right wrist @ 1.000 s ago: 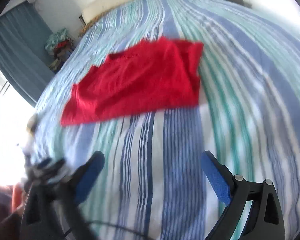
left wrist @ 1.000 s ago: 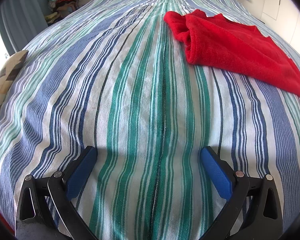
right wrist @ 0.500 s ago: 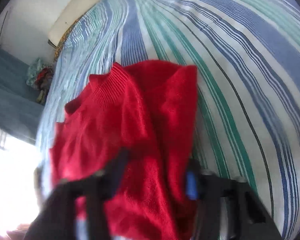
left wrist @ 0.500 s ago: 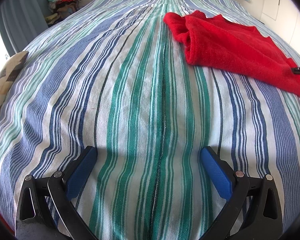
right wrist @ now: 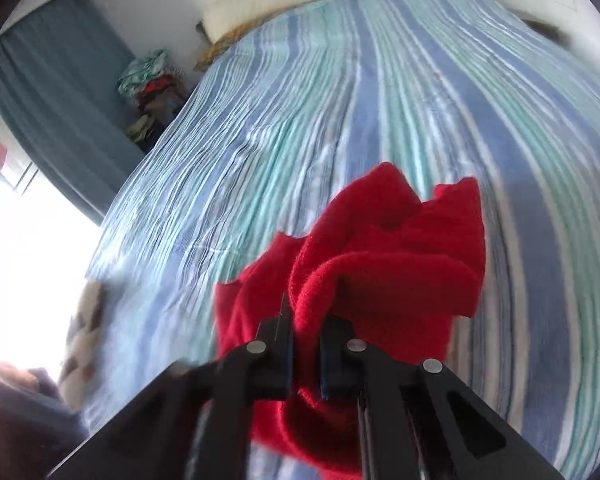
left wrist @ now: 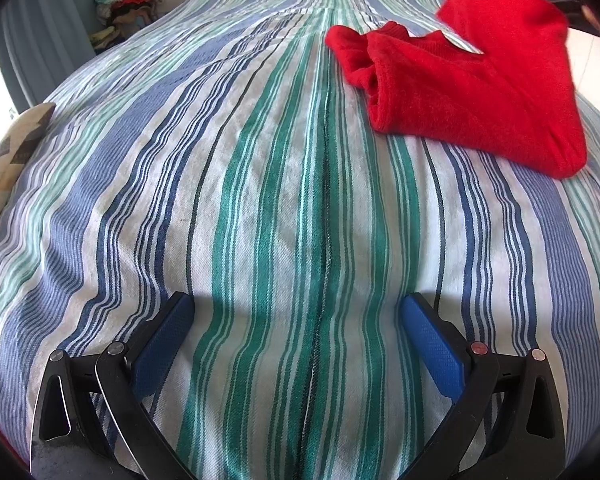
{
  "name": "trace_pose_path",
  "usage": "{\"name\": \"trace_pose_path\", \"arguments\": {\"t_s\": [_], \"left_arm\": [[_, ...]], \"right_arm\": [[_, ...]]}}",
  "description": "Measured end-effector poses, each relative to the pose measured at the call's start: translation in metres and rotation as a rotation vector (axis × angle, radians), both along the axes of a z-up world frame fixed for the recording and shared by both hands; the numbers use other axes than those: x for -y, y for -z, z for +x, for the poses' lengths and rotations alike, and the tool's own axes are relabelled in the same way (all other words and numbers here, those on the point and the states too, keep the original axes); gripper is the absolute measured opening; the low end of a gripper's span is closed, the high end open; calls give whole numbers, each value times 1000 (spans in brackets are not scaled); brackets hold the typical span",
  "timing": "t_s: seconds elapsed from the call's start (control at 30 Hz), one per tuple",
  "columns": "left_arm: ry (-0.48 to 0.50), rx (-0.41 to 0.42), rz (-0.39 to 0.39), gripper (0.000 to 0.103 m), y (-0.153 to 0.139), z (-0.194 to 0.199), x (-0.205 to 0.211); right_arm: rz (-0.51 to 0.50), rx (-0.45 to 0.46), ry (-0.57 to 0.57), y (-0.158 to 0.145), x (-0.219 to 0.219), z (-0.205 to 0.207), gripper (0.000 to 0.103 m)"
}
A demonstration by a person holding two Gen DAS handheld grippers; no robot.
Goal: Fold small clothes
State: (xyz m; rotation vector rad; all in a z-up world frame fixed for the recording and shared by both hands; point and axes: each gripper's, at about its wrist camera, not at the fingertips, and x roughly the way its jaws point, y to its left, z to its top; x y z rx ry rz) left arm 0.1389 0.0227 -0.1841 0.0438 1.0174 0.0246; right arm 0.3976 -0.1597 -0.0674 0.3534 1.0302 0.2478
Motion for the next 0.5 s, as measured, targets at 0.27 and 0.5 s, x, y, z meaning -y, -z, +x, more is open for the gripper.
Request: {"name": "trace_pose_path", "arguments": {"t_s": [0.27,0.5], "left_arm": [[-1,0,1,103,0,0,0],[-2,3,3,103,0,-1,0]], "right_arm": [[101,-90,6,68,-76,13,23],[508,-94,-134,58,-60,3,86]]}}
